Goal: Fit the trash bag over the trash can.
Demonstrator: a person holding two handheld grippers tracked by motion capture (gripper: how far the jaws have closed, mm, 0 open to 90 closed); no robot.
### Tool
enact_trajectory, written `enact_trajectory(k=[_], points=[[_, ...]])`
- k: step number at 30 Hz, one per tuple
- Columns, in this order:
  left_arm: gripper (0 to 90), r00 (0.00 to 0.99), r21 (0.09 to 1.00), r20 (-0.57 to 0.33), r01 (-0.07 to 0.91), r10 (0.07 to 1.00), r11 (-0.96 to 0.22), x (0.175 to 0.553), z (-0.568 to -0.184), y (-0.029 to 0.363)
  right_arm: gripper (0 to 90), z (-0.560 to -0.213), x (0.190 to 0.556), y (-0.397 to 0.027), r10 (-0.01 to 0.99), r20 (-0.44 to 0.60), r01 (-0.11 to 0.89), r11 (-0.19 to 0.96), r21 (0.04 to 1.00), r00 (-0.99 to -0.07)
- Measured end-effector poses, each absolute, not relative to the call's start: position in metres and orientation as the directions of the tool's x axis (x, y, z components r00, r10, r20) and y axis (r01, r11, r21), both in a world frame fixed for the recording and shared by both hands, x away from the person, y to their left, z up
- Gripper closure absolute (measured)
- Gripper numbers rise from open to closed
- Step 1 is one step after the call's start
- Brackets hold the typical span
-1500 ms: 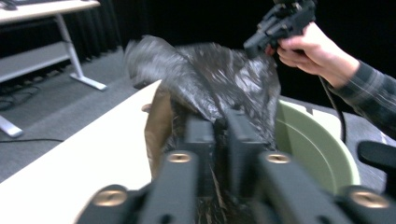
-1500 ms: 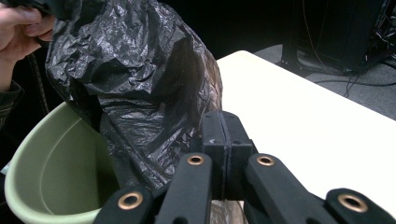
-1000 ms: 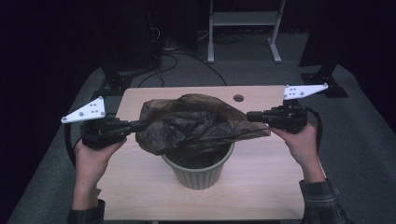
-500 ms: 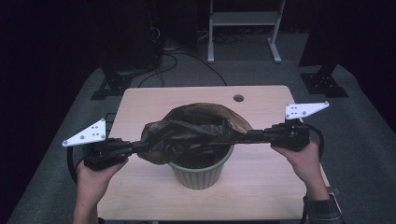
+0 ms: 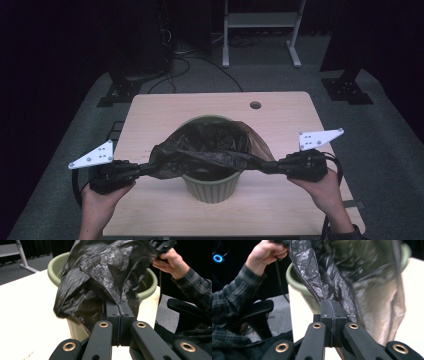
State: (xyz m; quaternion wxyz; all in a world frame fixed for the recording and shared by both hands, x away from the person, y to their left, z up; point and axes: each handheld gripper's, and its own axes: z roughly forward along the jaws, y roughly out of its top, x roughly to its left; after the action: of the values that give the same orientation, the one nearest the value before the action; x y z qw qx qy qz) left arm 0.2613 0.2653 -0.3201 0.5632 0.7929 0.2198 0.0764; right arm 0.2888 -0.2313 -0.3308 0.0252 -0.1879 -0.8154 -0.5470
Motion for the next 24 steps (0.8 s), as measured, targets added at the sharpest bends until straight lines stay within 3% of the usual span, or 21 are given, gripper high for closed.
enact_trajectory(k=[16, 24], points=[[89.4, 0.852, 0.897, -0.147, 0.329, 0.502, -0.295, 0.285, -0.343, 0.267, 89.8, -0.378, 0.283, -0.192, 0.217, 0.303, 0.371, 0.460, 0.807, -0.928], [89.4, 0.864, 0.907, -0.130, 0.302, 0.486, -0.295, 0.292, -0.337, 0.264, 77.8, -0.357, 0.281, -0.200, 0.226, 0.254, 0.329, 0.417, 0.847, -0.940]])
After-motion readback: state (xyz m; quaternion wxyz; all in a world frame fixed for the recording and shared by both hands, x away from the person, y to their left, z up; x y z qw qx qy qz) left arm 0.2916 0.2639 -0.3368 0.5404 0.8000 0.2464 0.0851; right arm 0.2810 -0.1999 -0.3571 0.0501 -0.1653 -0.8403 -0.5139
